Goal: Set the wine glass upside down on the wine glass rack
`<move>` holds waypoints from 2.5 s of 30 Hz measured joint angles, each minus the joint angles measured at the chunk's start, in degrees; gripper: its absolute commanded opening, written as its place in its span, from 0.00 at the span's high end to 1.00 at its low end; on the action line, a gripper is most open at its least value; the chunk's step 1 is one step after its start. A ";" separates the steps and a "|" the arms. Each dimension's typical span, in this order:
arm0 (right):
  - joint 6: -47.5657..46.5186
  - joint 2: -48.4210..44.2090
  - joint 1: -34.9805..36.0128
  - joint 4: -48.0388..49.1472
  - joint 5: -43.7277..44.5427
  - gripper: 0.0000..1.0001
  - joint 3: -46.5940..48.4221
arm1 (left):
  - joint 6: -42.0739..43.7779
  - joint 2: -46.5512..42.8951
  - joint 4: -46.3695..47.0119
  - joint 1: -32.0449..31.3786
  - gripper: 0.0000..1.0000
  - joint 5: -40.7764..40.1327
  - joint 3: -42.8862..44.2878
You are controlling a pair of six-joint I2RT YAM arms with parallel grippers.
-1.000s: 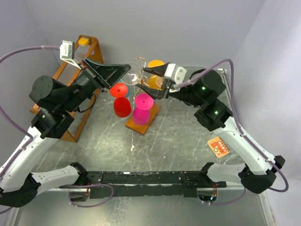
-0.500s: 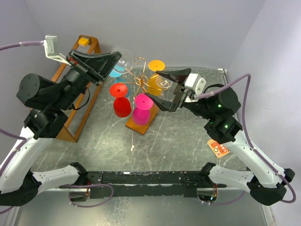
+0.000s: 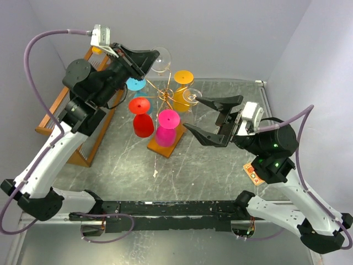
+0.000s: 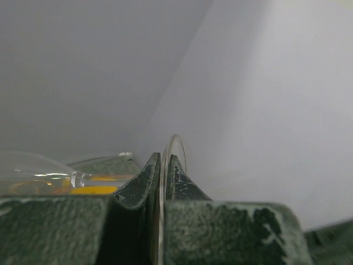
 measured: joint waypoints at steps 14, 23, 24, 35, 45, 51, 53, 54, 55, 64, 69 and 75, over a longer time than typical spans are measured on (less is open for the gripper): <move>6.86 -5.31 0.00 2.51 -0.81 0.25 -9.86 | -11.54 9.33 3.61 14.05 0.93 11.30 -1.44; 10.91 -5.70 0.00 2.19 -0.85 0.26 -12.31 | -18.80 13.14 3.98 17.20 0.93 14.84 -4.26; 11.19 -5.81 0.00 1.70 -0.79 0.26 -12.31 | -19.37 13.27 4.02 17.25 0.93 14.97 -4.66; 13.66 -10.58 0.00 -2.62 2.12 0.26 -13.03 | -24.26 14.43 4.96 17.25 0.93 18.18 -9.88; 14.82 -12.26 0.00 -4.94 5.42 0.26 -13.46 | -28.22 15.32 8.61 17.27 0.93 21.57 -11.74; 15.45 -13.03 -0.02 -5.64 6.64 0.26 -14.05 | -29.35 17.20 10.51 17.27 0.93 23.45 -11.72; 15.52 -13.18 0.00 -5.64 6.38 0.26 -14.05 | -29.35 17.79 10.56 17.25 0.93 23.74 -11.69; 15.56 -13.25 0.00 -5.62 6.23 0.26 -14.08 | -29.35 18.10 10.54 17.27 0.93 23.80 -11.61; 15.61 -13.31 0.00 -5.60 5.90 0.26 -14.10 | -29.33 18.40 10.54 17.27 0.93 23.82 -11.43; 15.67 -13.64 0.00 -5.73 4.83 0.26 -14.23 | -29.03 21.55 10.05 17.25 0.93 23.96 -7.06; 15.80 -14.58 0.00 -5.90 4.85 0.26 -14.23 | -28.61 22.75 9.77 17.25 0.93 23.96 -4.31; 15.98 -15.39 -0.02 -6.25 4.94 0.26 -14.23 | -28.61 25.07 9.60 17.14 0.93 23.96 -1.64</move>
